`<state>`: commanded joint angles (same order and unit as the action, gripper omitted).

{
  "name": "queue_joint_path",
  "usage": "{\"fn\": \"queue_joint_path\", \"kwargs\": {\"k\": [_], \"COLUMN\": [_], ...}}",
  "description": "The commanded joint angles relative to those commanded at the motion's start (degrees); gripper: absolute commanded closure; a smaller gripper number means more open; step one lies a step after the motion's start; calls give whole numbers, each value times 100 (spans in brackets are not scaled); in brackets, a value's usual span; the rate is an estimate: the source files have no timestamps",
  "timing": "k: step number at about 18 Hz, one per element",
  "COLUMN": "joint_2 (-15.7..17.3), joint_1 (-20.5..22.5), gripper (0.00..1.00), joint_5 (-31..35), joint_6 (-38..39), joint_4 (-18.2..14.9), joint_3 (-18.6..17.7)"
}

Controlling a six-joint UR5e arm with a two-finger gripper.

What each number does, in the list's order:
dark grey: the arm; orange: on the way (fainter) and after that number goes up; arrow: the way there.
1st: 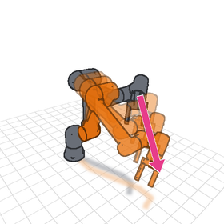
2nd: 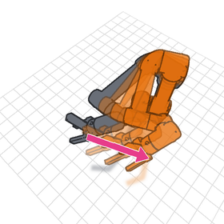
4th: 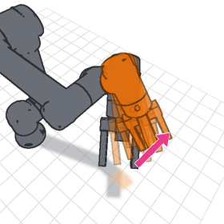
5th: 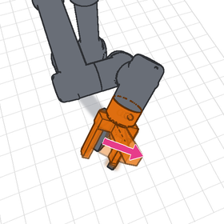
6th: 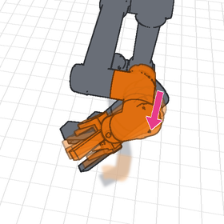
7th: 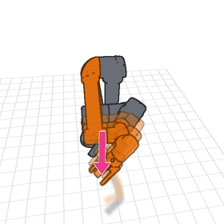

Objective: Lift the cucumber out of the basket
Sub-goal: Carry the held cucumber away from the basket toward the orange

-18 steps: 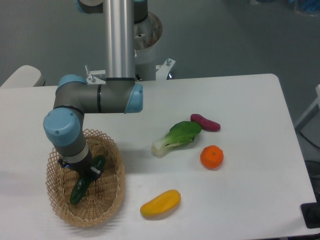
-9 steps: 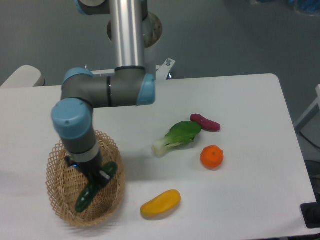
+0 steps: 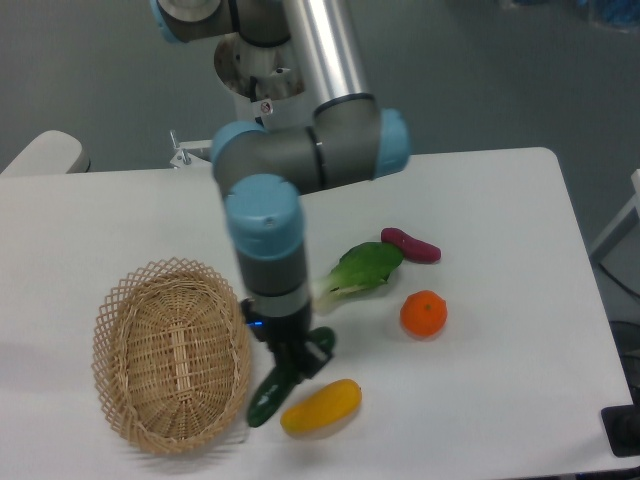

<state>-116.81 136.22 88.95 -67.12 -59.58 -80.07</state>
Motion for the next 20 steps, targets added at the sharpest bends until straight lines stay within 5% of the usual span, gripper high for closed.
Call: {"fn": "queue_joint_path", "kwargs": {"k": [7,20], "joint_2": [0,35], "joint_1": [467,564], "gripper": [85,85], "joint_5": [-167,-255], "joint_6": [-933,-987], "joint_4": [-53,-150], "joint_3": [80,124]}}
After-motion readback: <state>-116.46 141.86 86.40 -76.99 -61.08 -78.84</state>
